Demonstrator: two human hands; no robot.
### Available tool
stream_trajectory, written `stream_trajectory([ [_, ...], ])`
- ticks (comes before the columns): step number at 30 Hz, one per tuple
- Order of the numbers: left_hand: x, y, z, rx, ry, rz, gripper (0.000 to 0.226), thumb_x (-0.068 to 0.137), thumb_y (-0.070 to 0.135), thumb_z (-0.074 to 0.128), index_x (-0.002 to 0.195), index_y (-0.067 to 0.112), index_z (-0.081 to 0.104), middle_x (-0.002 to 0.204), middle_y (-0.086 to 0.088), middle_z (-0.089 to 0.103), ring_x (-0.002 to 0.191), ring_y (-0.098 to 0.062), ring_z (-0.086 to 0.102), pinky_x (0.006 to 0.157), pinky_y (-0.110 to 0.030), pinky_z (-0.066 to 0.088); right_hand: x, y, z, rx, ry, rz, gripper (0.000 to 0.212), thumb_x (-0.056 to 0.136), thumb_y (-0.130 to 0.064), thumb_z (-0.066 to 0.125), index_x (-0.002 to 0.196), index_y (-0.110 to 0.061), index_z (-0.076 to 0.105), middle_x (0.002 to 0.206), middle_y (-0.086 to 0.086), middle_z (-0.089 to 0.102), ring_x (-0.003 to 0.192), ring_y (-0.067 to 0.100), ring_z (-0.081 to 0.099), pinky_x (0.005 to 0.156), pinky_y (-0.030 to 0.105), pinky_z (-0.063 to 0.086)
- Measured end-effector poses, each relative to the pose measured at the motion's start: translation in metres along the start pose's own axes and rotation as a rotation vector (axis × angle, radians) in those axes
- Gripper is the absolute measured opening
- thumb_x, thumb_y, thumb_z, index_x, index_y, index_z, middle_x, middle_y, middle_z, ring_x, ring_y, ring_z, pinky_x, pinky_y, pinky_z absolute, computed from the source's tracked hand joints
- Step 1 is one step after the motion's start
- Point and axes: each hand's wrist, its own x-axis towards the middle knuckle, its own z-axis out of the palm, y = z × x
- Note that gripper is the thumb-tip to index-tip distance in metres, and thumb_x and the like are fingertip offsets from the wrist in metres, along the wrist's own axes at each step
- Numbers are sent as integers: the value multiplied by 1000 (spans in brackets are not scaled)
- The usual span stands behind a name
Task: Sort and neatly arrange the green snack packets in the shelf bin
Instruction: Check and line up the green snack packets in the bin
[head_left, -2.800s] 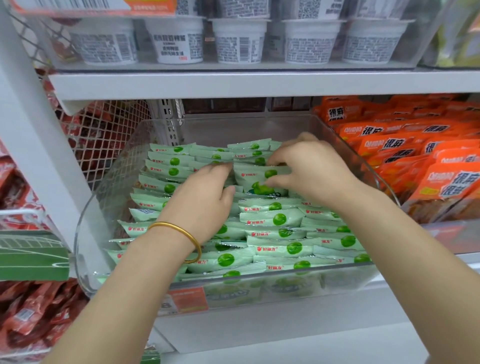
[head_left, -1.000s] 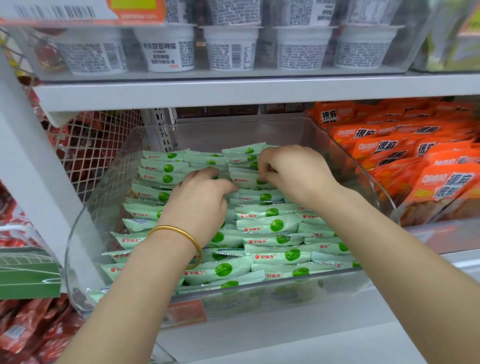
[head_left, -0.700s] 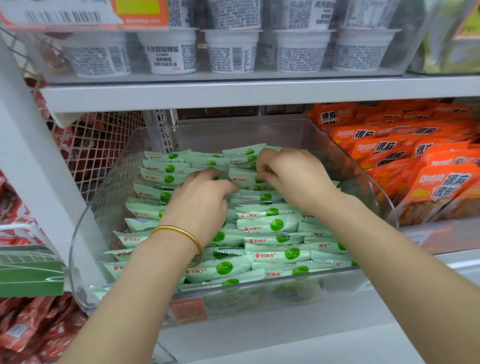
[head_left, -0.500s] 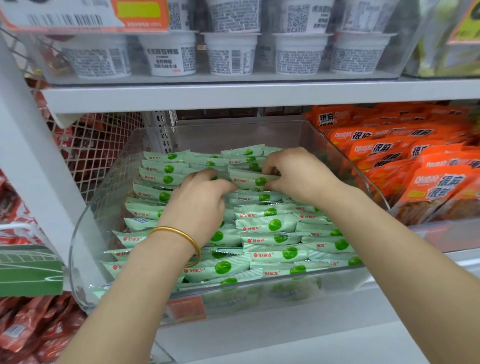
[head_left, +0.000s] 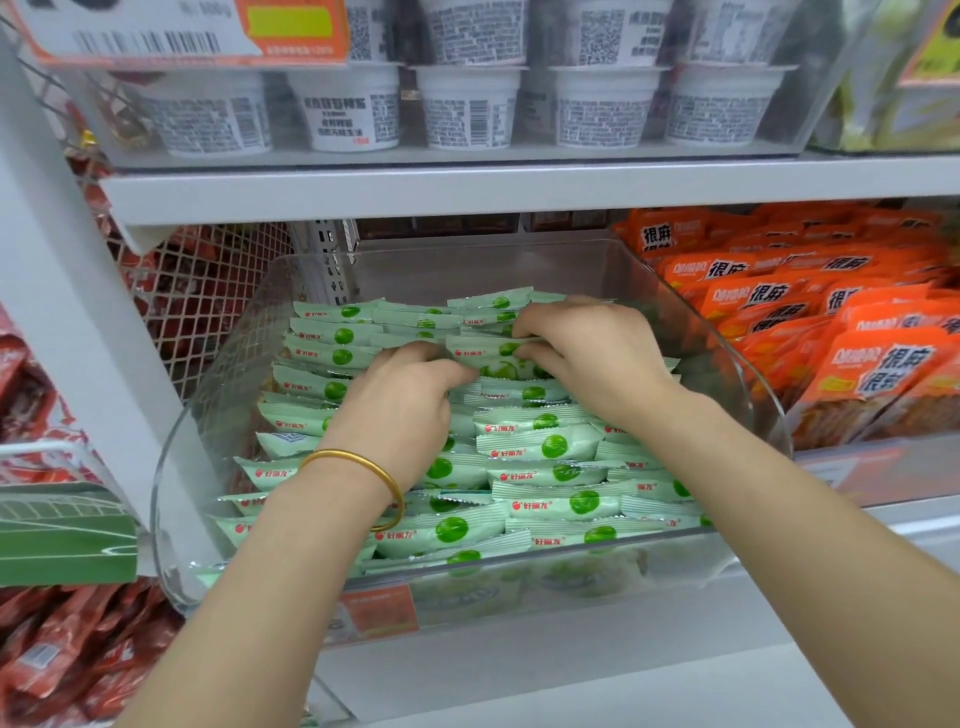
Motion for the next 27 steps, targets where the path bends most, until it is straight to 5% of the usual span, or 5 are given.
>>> stream_trajectory([
  [8,-4,6,-10,-90,112,-35,32,92,13,50,121,19,61,128,-7,54,120,-23,45,99,-23,31,0,-1,-19,333,242,102,15,89,-30,59,100,-22,66,98,-3,70,93,22,63,76,42,51],
  [15,-23,35,-32,-612,184,-13,37,81,22,69,110,30,48,100,25,56,90,14,54,74,-1,39,-32,-24,-47,700,474,34,7,86,-15,63,90,-20,67,81,-20,61,75,7,61,68,31,52],
  [21,-31,43,-29,-872,117,-80,23,83,14,68,101,26,60,97,12,70,88,1,66,79,-20,52,-47,-27,-45,1083,374,108,39,88,-13,60,118,-38,54,118,-8,61,94,13,65,81,38,56],
  [24,-32,45,-28,-1002,80,-118,28,82,13,66,109,17,60,100,8,72,92,-5,67,80,-23,53,-50,-29,-43,1114,309,87,40,90,-11,58,121,-35,54,117,-17,58,86,2,61,77,22,52],
  [27,-32,45,-28,-1085,-13,-95,43,73,22,67,114,15,57,103,5,72,93,-8,68,77,-22,55,-48,-26,-42,1184,301,156,27,87,-14,58,110,-25,66,109,-7,67,97,9,64,83,28,51],
])
